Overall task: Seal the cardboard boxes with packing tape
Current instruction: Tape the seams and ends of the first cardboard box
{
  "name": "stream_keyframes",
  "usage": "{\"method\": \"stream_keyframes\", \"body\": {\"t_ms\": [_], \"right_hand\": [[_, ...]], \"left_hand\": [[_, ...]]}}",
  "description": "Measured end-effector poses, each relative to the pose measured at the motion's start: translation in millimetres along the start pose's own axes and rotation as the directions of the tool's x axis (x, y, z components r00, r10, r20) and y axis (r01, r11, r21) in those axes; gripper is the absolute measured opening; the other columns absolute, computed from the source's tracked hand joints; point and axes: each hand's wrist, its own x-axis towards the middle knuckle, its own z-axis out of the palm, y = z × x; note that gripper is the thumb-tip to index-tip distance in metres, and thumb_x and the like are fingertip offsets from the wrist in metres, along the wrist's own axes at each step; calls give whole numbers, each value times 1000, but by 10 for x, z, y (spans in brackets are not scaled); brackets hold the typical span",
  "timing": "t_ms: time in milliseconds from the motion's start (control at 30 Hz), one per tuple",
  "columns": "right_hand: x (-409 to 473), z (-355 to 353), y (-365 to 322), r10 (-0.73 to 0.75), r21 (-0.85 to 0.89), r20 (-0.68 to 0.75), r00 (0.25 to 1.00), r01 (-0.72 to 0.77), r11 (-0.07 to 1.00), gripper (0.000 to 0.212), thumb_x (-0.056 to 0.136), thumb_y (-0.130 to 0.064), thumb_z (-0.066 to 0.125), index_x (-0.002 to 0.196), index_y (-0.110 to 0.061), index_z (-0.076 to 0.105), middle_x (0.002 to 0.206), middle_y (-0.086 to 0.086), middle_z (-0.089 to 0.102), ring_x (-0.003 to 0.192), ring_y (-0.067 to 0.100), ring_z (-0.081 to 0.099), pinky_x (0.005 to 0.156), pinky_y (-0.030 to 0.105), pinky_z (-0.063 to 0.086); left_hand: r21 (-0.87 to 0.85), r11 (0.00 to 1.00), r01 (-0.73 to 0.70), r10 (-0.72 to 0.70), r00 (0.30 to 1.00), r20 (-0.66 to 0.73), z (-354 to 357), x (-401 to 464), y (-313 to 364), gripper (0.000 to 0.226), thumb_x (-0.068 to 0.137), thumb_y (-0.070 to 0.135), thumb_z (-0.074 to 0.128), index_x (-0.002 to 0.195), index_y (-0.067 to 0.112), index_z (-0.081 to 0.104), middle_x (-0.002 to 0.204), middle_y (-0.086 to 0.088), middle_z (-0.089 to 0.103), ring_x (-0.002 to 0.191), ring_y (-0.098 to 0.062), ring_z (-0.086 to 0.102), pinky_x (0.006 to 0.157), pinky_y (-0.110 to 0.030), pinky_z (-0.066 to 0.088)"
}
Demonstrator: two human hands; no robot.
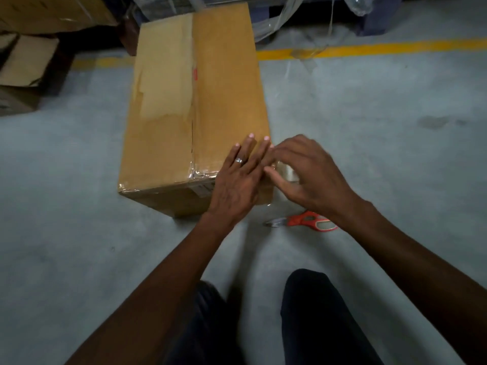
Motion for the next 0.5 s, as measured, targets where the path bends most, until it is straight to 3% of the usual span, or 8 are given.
{"method": "stream_keyframes", "body": {"t_ms": [100, 233, 400, 500], "right_hand": [[131, 208, -34, -47, 89, 106, 993, 38, 995, 14, 89, -30, 76, 90, -16, 73, 95, -1, 69, 86, 22, 61, 77, 40, 52], [357, 517, -219, -99, 117, 172, 980, 79, 990, 15, 85, -28, 79, 94, -16, 78, 94, 2, 69, 86, 26, 63, 75, 39, 53], [646, 936, -526, -222, 186, 179, 958, 189, 964, 12, 83, -24, 81, 92, -15, 80, 91, 5, 69, 80, 28, 62, 65, 41, 54], [644, 992, -515, -229, 209, 163, 960, 193, 959, 8, 82, -17, 83, 90, -17, 81, 87, 3, 69, 77, 26, 64, 63, 37, 54]], "left_hand": [[43, 998, 52, -53, 998, 28, -69, -229, -287, 61, 102, 23, 42, 161, 13, 29, 168, -6, 25, 156, -31, 22, 124, -52, 24], [23, 998, 57, -59, 996, 68, -234, -587, -747, 60, 103, 22, 40, 161, 13, 27, 169, -6, 24, 157, -31, 20, 123, -54, 25], [-44, 996, 78, -71, 989, 131, -426, -841, -1140, 55, 111, 34, 19, 160, 12, 30, 168, -6, 25, 157, -28, 18, 124, -54, 25], [-32, 996, 80, -75, 990, 123, -461, -1036, -1348, 54, 112, 35, 22, 158, 12, 35, 167, -5, 29, 157, -27, 21, 123, -52, 27]]}}
